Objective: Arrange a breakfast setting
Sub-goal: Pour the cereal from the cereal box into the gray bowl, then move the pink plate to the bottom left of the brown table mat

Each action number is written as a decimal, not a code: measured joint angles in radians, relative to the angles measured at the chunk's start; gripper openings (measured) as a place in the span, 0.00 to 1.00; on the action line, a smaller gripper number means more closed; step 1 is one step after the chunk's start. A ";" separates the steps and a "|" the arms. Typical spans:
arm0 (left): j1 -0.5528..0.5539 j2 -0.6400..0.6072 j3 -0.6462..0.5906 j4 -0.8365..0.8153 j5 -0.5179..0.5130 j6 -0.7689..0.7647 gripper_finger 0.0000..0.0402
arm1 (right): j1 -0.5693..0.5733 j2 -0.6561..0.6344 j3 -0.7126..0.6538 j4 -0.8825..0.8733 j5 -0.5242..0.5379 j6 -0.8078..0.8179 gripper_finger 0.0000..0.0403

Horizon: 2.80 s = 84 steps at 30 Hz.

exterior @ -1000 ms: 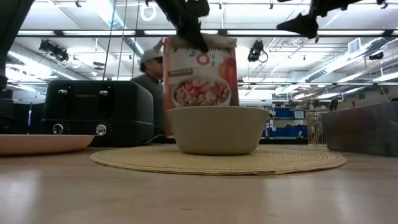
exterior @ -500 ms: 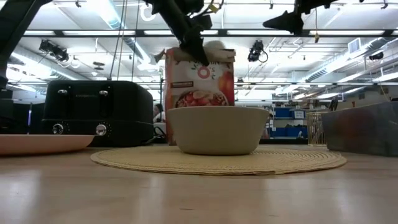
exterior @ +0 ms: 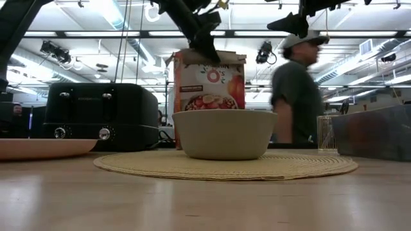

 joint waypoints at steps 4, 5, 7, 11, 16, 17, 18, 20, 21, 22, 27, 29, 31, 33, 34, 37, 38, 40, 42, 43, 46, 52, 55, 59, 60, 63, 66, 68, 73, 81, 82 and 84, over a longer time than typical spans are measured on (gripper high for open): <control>-0.008 -0.018 0.006 0.008 0.001 -0.005 0.37 | -0.012 0.000 0.000 -0.011 -0.015 -0.004 0.98; -0.008 -0.022 0.016 -0.003 0.002 -0.006 0.40 | -0.016 0.000 0.000 -0.018 -0.016 -0.007 0.98; -0.014 -0.024 0.058 -0.022 0.013 -0.008 0.44 | -0.024 -0.001 0.000 -0.031 -0.021 -0.015 0.98; -0.026 -0.027 0.174 -0.119 0.054 -0.041 0.49 | -0.041 0.000 0.000 -0.055 -0.025 -0.023 0.97; -0.054 -0.037 0.350 -0.262 0.109 -0.114 0.49 | -0.053 0.000 0.000 -0.123 -0.015 0.002 0.95; -0.062 -0.046 0.383 -0.297 0.128 -0.135 0.49 | -0.053 0.000 0.000 -0.141 -0.012 0.012 0.94; -0.071 -0.057 0.416 -0.333 0.146 -0.156 0.48 | -0.051 0.001 0.005 -0.175 -0.005 0.022 0.94; -0.087 -0.094 0.459 -0.403 0.173 -0.195 0.48 | -0.028 0.011 0.037 -0.253 0.017 0.019 0.93; -0.102 -0.118 0.468 -0.433 0.176 -0.221 0.47 | -0.013 0.017 0.057 -0.291 0.028 0.009 0.92; -0.115 -0.145 0.469 -0.458 0.176 -0.247 0.47 | 0.003 0.023 0.078 -0.338 0.042 -0.001 0.91; -0.221 -0.273 0.422 -0.623 0.173 -0.406 0.45 | 0.082 0.068 0.188 -0.543 0.084 0.037 0.91; -0.291 -0.316 0.387 -0.693 0.150 -0.483 0.45 | 0.128 0.091 0.222 -0.598 0.091 0.042 0.91; -0.376 -0.355 0.327 -0.744 0.094 -0.568 0.45 | 0.179 0.119 0.252 -0.633 0.108 0.047 0.91; -0.470 -0.395 0.241 -0.773 0.050 -0.656 0.45 | 0.227 0.143 0.280 -0.645 0.142 0.083 0.91; -0.516 -0.415 0.192 -0.776 0.041 -0.699 0.45 | 0.249 0.155 0.296 -0.649 0.165 0.109 0.91; -0.656 -0.477 0.015 -0.756 0.007 -0.836 0.45 | 0.309 0.188 0.332 -0.651 0.248 0.213 0.90; -0.698 -0.496 -0.050 -0.743 -0.012 -0.882 0.45 | 0.327 0.198 0.341 -0.652 0.270 0.252 0.90; -0.783 -0.533 -0.186 -0.719 -0.045 -0.983 0.45 | 0.364 0.227 0.352 -0.663 0.294 0.337 0.89; -0.861 -0.569 -0.326 -0.670 -0.067 -1.074 0.45 | 0.410 0.269 0.363 -0.680 0.296 0.434 0.89; -0.897 -0.586 -0.399 -0.632 -0.070 -1.116 0.45 | 0.439 0.297 0.368 -0.681 0.287 0.472 0.88; -0.991 -0.613 -0.588 -0.511 -0.095 -1.211 0.45 | 0.517 0.394 0.386 -0.679 0.274 0.608 0.87; -1.028 -0.581 -0.881 -0.193 -0.126 -1.237 0.45 | 0.614 0.571 0.439 -0.677 0.224 0.858 0.84; -0.958 -0.542 -0.959 -0.177 -0.115 -1.301 0.45 | 0.651 0.639 0.482 -0.676 0.168 0.898 0.82; -0.870 -0.483 -1.015 -0.163 -0.109 -1.317 0.45 | 0.682 0.694 0.541 -0.678 0.158 0.916 0.80; -0.855 -0.467 -1.021 -0.140 -0.085 -1.315 0.45 | 0.687 0.702 0.555 -0.682 0.157 0.918 0.80; -0.835 -0.423 -1.038 -0.069 -0.039 -1.313 0.45 | 0.697 0.710 0.601 -0.685 0.158 0.924 0.80; -0.831 -0.384 -1.051 -0.044 -0.035 -1.331 0.45 | 0.705 0.709 0.635 -0.690 0.162 0.924 0.80; -0.828 -0.357 -1.057 -0.038 -0.034 -1.350 0.45 | 0.709 0.702 0.651 -0.697 0.172 0.922 0.80; -0.828 -0.300 -1.064 -0.040 -0.032 -1.384 0.42 | 0.709 0.695 0.679 -0.714 0.197 0.900 0.80; -0.840 -0.283 -1.064 -0.015 -0.032 -1.392 0.18 | 0.699 0.690 0.689 -0.726 0.199 0.842 0.80; -0.844 -0.283 -1.063 -0.019 -0.033 -1.396 0.13 | 0.696 0.690 0.689 -0.725 0.194 0.834 0.80; -0.853 -0.287 -1.061 -0.027 -0.029 -1.411 0.06 | 0.693 0.684 0.688 -0.730 0.187 0.818 0.80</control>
